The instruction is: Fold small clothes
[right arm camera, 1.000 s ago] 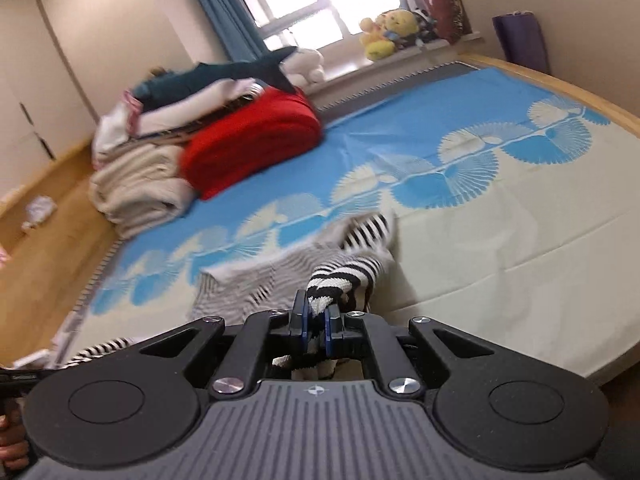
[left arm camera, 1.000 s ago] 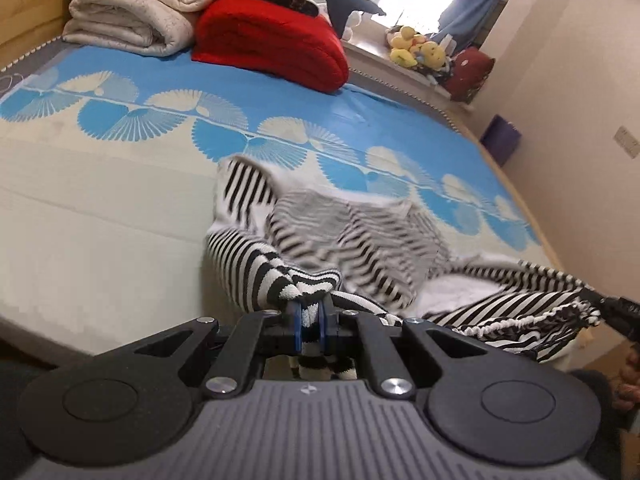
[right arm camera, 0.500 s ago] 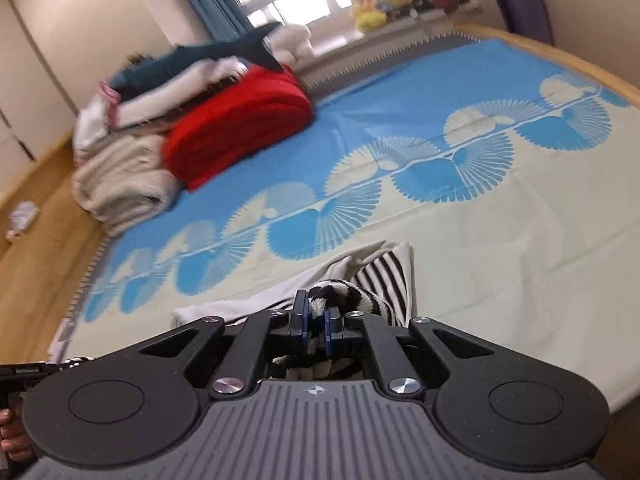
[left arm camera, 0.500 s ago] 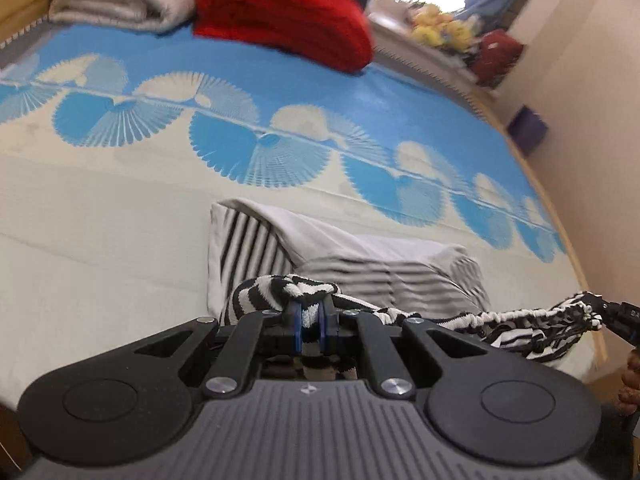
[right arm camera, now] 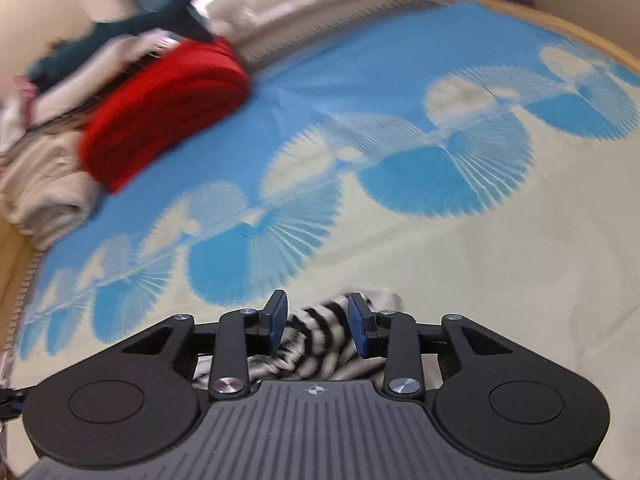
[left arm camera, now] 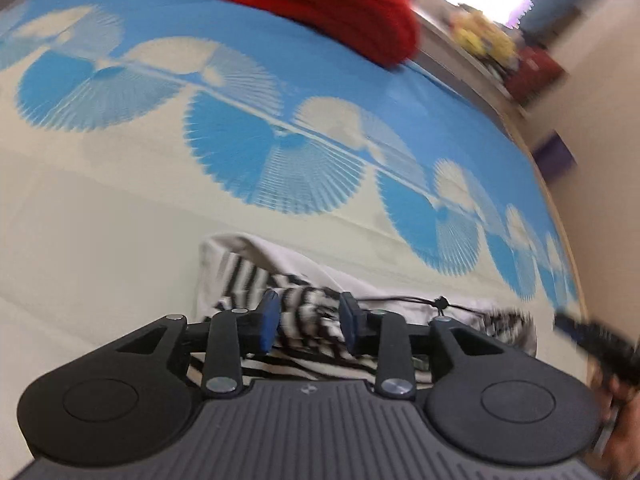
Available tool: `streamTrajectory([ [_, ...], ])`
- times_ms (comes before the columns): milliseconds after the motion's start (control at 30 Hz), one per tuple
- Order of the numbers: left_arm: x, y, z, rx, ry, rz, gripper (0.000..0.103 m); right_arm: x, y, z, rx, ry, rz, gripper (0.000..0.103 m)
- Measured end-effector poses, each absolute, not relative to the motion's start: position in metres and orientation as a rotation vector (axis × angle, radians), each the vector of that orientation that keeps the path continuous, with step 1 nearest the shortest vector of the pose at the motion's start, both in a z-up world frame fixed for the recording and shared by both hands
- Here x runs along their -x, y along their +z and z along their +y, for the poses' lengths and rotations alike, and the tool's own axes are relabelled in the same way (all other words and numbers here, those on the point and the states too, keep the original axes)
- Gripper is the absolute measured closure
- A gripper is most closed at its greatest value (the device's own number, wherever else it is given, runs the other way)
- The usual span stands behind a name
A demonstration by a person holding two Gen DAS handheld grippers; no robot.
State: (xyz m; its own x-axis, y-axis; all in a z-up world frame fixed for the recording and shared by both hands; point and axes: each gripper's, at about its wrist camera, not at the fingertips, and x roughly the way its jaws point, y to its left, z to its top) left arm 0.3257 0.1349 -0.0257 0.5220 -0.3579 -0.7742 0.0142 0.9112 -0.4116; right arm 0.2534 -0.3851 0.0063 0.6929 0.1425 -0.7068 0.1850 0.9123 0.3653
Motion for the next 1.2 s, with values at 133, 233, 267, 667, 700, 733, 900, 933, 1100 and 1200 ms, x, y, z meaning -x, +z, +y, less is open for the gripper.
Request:
streamTrajectory([
  [133,-0.320,-0.038,0.102,0.156,-0.286,1.042,0.047,-0.252,-0.004,-0.354,-0.186,0.115,0.846,0.067],
  [233,-0.314,-0.049,0.076,-0.067,-0.284,1.010,0.035,-0.248,-0.023,-0.326,0.049,0.195,0.883,0.067],
  [267,-0.311,-0.054,0.069,-0.125,-0.279,0.999,0.034,-0.246,-0.027,-0.318,0.128,0.206,0.877,0.066],
  [667,-0.335,-0.080,0.058,-0.204,-0.206,0.900,0.075,-0.251,-0.066,-0.275,0.649,0.208,0.733,0.058],
  [700,-0.339,-0.078,0.058,-0.199,-0.201,0.899,0.081,-0.255,-0.067,-0.273,0.659,0.207,0.730,0.058],
  [733,-0.342,-0.076,0.059,-0.192,-0.194,0.883,0.084,-0.258,-0.069,-0.271,0.669,0.213,0.729,0.059],
  [900,-0.359,-0.061,0.075,-0.085,-0.107,0.813,0.090,-0.277,-0.054,-0.274,0.578,0.211,0.666,0.098],
  [933,-0.361,-0.058,0.077,-0.059,-0.096,0.797,0.092,-0.281,-0.042,-0.277,0.514,0.170,0.621,0.098],
  [1100,-0.381,-0.060,0.075,-0.010,-0.042,0.829,0.091,-0.300,-0.022,-0.280,0.425,-0.004,0.526,0.103],
  [1200,-0.396,-0.073,0.080,0.072,-0.042,0.954,0.072,-0.317,-0.033,-0.282,0.401,-0.052,0.603,0.103],
])
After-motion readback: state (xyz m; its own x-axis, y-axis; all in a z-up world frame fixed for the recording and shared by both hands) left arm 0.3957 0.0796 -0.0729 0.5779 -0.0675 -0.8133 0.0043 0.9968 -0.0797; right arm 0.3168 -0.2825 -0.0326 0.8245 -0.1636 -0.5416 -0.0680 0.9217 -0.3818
